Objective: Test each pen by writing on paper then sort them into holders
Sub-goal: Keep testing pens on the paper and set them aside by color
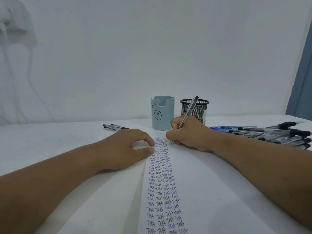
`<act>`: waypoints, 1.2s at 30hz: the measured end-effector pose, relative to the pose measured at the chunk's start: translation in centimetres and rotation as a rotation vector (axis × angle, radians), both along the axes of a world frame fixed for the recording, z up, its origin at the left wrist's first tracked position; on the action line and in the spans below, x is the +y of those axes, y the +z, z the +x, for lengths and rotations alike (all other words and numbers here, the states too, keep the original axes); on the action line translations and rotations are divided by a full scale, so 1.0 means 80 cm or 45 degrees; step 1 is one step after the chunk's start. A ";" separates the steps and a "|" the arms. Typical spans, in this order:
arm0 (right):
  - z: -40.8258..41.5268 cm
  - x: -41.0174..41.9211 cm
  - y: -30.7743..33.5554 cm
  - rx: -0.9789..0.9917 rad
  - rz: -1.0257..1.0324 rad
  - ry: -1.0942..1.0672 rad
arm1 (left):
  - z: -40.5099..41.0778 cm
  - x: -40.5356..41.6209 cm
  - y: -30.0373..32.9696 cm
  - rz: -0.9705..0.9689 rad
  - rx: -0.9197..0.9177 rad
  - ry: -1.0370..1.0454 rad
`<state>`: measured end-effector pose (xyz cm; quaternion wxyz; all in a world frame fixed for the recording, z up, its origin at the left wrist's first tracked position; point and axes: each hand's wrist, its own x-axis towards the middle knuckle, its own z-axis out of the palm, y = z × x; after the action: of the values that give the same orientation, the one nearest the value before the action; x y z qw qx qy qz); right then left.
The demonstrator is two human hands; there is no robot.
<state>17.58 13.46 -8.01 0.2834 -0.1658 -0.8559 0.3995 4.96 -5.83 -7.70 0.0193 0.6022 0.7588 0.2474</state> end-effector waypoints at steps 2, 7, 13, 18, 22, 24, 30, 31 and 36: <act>-0.001 0.000 0.001 -0.024 0.057 0.000 | 0.000 0.000 0.000 0.005 0.006 -0.004; -0.002 0.002 0.001 -0.031 0.067 0.010 | -0.001 0.000 0.001 -0.007 0.017 -0.004; -0.002 0.007 0.000 -0.027 0.120 0.000 | 0.000 0.000 0.001 -0.018 0.015 -0.006; -0.001 0.006 0.000 -0.057 0.126 0.001 | 0.000 -0.001 0.001 -0.020 0.021 -0.016; -0.001 0.007 0.000 -0.052 0.146 -0.016 | -0.001 -0.001 0.000 -0.012 0.007 -0.019; 0.000 0.006 0.001 -0.046 0.153 -0.025 | 0.000 -0.001 0.000 -0.011 0.013 -0.018; 0.001 0.004 0.001 -0.059 0.067 -0.007 | 0.000 -0.001 0.001 -0.019 0.029 -0.025; 0.001 0.003 0.001 -0.057 0.073 -0.011 | -0.001 -0.001 0.001 -0.017 0.027 -0.025; 0.001 -0.003 0.004 -0.050 0.145 -0.031 | -0.002 0.000 -0.001 -0.013 0.002 -0.019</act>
<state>17.67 13.24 -7.67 0.2803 -0.1675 -0.8806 0.3433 4.77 -5.86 -7.77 0.0236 0.6079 0.7556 0.2427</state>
